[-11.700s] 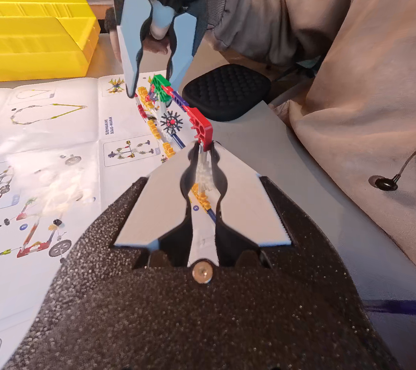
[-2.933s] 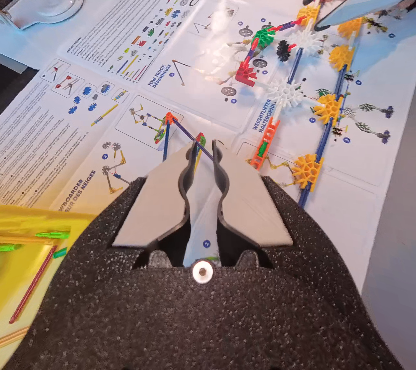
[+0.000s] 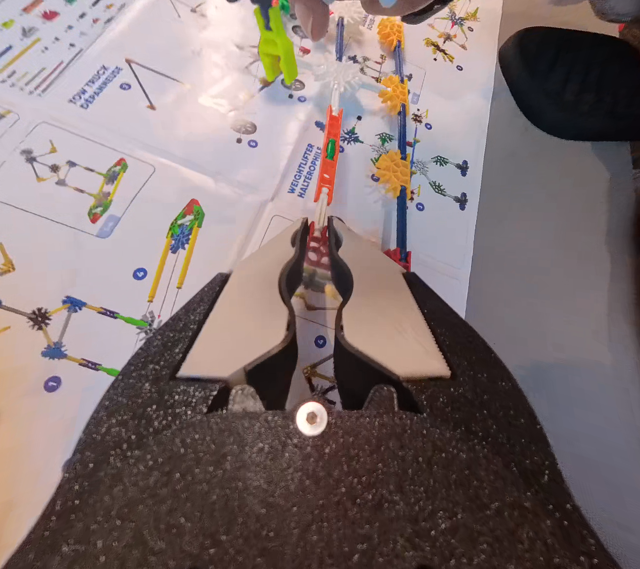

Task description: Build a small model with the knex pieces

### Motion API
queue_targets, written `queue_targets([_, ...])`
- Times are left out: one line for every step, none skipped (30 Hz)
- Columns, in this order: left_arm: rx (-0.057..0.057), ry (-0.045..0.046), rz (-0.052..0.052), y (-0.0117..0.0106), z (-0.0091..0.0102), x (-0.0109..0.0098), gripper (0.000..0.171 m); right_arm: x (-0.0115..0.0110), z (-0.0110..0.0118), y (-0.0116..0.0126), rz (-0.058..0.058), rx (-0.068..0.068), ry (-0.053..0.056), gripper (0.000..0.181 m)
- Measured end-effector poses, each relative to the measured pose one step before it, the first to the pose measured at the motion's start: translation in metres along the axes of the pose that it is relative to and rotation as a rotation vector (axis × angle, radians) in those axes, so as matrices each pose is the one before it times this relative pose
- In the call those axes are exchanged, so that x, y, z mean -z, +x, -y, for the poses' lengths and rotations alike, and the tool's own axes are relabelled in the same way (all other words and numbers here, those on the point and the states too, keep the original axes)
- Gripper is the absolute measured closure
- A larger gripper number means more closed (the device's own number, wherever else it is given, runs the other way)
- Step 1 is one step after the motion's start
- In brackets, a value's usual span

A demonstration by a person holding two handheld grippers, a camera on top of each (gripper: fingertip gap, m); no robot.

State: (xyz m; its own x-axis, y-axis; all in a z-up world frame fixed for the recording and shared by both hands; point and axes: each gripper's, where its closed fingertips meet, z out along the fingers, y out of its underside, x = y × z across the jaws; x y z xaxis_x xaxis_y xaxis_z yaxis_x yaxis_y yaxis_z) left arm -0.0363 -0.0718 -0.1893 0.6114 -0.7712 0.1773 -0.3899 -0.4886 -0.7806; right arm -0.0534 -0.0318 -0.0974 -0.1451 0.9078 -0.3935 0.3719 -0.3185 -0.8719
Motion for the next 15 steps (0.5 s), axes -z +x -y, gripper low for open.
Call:
queue_targets([-0.0497,0.02069,0.0100,0.00294,0.00544,0.00351,0.164,0.00413,0.00190,-0.00544,0.0160,0.0069,-0.0009,0.179])
queue_targets([-0.0440,0.01844,0.0180,0.00192,0.00610,0.00392,0.164,0.00383,0.00190,-0.00613,0.0188,0.0044,-0.0025,0.179])
queue_targets([-0.0606,0.02365,0.0170,0.00300,0.00732,0.00418,0.164,0.00309,0.00134,-0.00602,0.0167,0.0009,-0.0058,0.179])
queue_targets([-0.0770,0.02637,0.0254,0.00283,0.00813,0.00445,0.164,0.00237,0.00061,-0.00541,0.0123,0.0033,-0.0092,0.179])
queue_targets([-0.0749,0.01105,0.0375,0.00100,0.00647,0.00370,0.164,0.00149,0.00013,-0.00488,0.0075,0.0092,-0.0096,0.179])
queue_targets([-0.0784,0.00767,0.0361,0.00085,0.00566,0.00314,0.164,0.00066,-0.00069,-0.00441,0.0045,0.0102,-0.0123,0.179])
queue_targets([-0.0804,0.01409,0.0374,0.00077,0.00583,0.00276,0.164,-0.00034,-0.00133,-0.00431,0.0062,0.0066,-0.0145,0.179])
queue_targets([-0.0743,0.00768,0.0365,0.00054,0.00412,0.00194,0.164,-0.00083,-0.00145,-0.00403,0.0050,0.0046,-0.0144,0.180])
queue_targets([-0.0760,0.01136,0.0323,0.00131,0.00384,0.00161,0.164,-0.00126,-0.00140,-0.00301,-0.0002,0.0061,-0.0143,0.179])
queue_targets([-0.0765,0.01683,0.0272,0.00262,0.00410,0.00162,0.164,-0.00150,-0.00120,-0.00250,-0.0031,0.0080,-0.0137,0.179])
queue_targets([-0.0721,0.01376,0.0282,0.00247,0.00349,0.00154,0.164,-0.00140,-0.00080,-0.00231,-0.0056,0.0091,-0.0127,0.179])
queue_targets([-0.0650,0.00431,0.0317,0.00137,0.00188,0.00138,0.164,-0.00145,-0.00073,-0.00276,-0.0038,0.0074,-0.0115,0.179])
queue_targets([-0.0677,0.00166,0.0309,0.00132,0.00095,0.00119,0.164,-0.00163,-0.00098,-0.00338,-0.0027,0.0035,-0.0123,0.179])
queue_targets([-0.0704,0.00184,0.0286,0.00178,0.00045,0.00108,0.164,-0.00205,-0.00182,-0.00403,-0.0011,0.0046,-0.0128,0.179])
queue_targets([-0.0669,0.00024,0.0194,0.00307,0.00025,0.00067,0.164,-0.00254,-0.00287,-0.00310,-0.0117,0.0047,-0.0124,0.179])
